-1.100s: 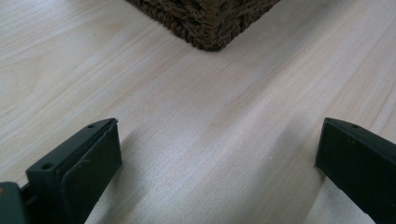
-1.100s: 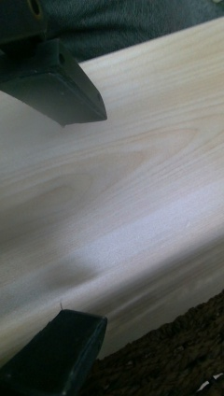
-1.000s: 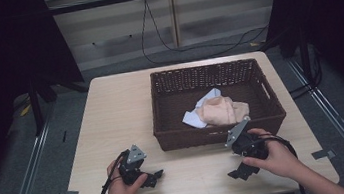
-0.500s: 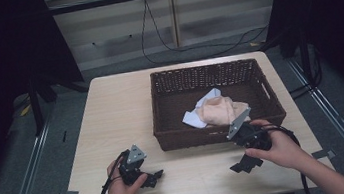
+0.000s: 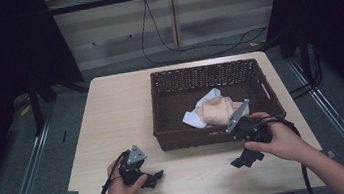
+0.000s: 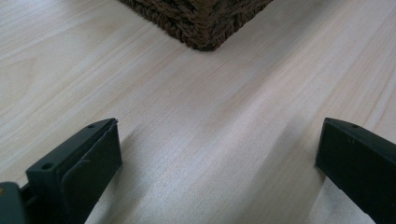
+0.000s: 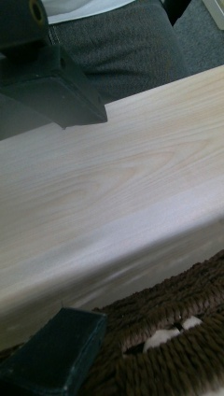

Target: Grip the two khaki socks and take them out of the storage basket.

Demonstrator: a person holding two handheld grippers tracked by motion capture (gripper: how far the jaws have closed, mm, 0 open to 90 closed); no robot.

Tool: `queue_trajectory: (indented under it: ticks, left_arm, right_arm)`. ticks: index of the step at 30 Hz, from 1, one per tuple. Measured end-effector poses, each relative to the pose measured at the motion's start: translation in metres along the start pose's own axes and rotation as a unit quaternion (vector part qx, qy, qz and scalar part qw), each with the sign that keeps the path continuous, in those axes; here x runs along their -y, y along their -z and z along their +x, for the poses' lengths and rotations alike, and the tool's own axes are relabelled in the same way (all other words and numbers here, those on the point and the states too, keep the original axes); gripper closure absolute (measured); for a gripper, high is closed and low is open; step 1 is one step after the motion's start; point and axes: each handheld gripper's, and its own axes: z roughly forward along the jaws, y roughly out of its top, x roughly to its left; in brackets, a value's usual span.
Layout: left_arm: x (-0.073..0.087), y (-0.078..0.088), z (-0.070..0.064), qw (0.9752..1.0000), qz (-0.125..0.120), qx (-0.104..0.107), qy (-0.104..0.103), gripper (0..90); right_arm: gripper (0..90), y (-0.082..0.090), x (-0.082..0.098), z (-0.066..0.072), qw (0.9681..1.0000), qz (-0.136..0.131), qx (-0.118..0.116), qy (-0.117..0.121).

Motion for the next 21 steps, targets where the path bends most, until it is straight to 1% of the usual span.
queue_trajectory:
  ticks: [4, 7, 8, 9, 11, 12, 13, 14, 15, 17, 18, 19, 21]
  left_arm:
    - [0.000, 0.000, 0.000, 1.0000, 0.000, 0.000, 0.000, 0.0]
    - [0.000, 0.000, 0.000, 1.0000, 0.000, 0.000, 0.000, 0.0]
    - [0.000, 0.000, 0.000, 1.0000, 0.000, 0.000, 0.000, 0.0]
    - [0.000, 0.000, 0.000, 1.0000, 0.000, 0.000, 0.000, 0.0]
    - [0.000, 0.000, 0.000, 1.0000, 0.000, 0.000, 0.000, 0.0]
    - [0.000, 0.000, 0.000, 1.0000, 0.000, 0.000, 0.000, 0.0]
    - [0.000, 0.000, 0.000, 1.0000, 0.000, 0.000, 0.000, 0.0]
    - [0.000, 0.000, 0.000, 1.0000, 0.000, 0.000, 0.000, 0.0]
    - [0.000, 0.000, 0.000, 1.0000, 0.000, 0.000, 0.000, 0.0]
    - [0.000, 0.000, 0.000, 1.0000, 0.000, 0.000, 0.000, 0.0]
    - [0.000, 0.000, 0.000, 1.0000, 0.000, 0.000, 0.000, 0.0]
    - [0.000, 0.000, 0.000, 1.0000, 0.000, 0.000, 0.000, 0.0]
    - [0.000, 0.000, 0.000, 1.0000, 0.000, 0.000, 0.000, 0.0]
  right_arm:
    - [4.6, 0.006, -0.004, -0.001, 1.0000, 0.005, 0.002, 0.001]
    - [4.8, 0.014, -0.009, -0.004, 0.9999, 0.013, 0.006, 0.000]
    - [4.8, 0.014, -0.009, -0.004, 0.9999, 0.013, 0.006, 0.000]
    - [4.8, 0.020, -0.013, -0.005, 0.9998, 0.016, 0.005, -0.006]
    - [4.9, 0.022, -0.014, -0.006, 0.9998, 0.017, 0.004, -0.006]
    - [5.2, 0.027, -0.017, -0.008, 0.9998, 0.019, 0.005, -0.001]
    - [5.2, 0.029, -0.018, -0.008, 0.9998, 0.021, 0.004, -0.003]
    - [5.2, 0.031, -0.019, -0.009, 0.9997, 0.024, 0.006, 0.000]
    - [5.2, 0.033, -0.021, -0.009, 0.9996, 0.026, 0.005, -0.003]
    - [5.3, 0.035, -0.022, -0.010, 0.9996, 0.026, 0.005, 0.000]
    - [5.3, 0.038, -0.023, -0.011, 0.9996, 0.029, 0.005, -0.005]
    - [5.3, 0.040, -0.024, -0.012, 0.9995, 0.030, 0.004, -0.001]
    - [5.5, 0.045, -0.028, -0.015, 0.9993, 0.036, 0.004, -0.009]
